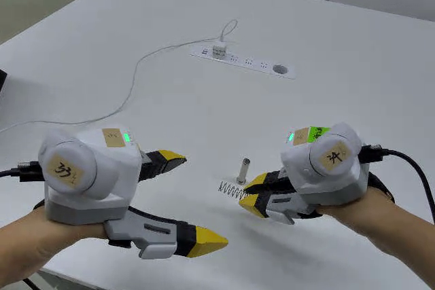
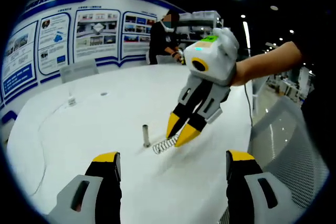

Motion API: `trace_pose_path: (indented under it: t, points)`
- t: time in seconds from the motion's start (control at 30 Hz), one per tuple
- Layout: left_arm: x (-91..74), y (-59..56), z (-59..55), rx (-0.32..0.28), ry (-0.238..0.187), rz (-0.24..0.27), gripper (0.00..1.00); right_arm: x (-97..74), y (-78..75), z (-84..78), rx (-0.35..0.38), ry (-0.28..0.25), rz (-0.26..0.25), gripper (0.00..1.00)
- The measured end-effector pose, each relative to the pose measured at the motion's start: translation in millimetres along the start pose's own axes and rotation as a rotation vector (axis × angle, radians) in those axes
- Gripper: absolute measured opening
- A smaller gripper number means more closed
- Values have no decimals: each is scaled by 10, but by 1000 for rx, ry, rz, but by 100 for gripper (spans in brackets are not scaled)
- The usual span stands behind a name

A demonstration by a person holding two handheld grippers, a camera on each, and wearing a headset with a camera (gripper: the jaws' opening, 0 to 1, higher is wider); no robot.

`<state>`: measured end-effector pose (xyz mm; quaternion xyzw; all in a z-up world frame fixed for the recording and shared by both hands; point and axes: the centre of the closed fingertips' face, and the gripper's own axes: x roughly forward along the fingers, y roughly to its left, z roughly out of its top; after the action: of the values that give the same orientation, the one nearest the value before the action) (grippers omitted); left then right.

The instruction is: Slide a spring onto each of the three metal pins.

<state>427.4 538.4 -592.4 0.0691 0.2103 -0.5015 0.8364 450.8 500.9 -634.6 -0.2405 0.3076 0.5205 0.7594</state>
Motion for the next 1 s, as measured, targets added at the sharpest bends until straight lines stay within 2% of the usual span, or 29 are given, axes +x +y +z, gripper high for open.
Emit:
trace_pose_path:
  t: [0.1, 0.2, 0.47, 0.67, 0.83, 1.0]
  points:
    - [36, -6, 29, 11, -1, -5, 81, -66, 37, 13, -17, -2, 6, 11]
    - [78, 4, 7, 36, 25, 0, 82, -130, 64, 29, -29, -7, 10, 11]
    - [162, -97, 31, 77, 35, -46, 73, -257, 151, 55, -58, -9, 28, 11]
    - [199, -167, 55, 107, 28, -81, 58, -319, 229, 58, -114, 1, 42, 11]
    - [228, -219, 78, 115, 28, -101, 50, -367, 264, 99, -126, -7, 51, 11]
    - [249, -243, 88, 137, 36, -108, 39, -382, 320, 97, -146, 7, 62, 11]
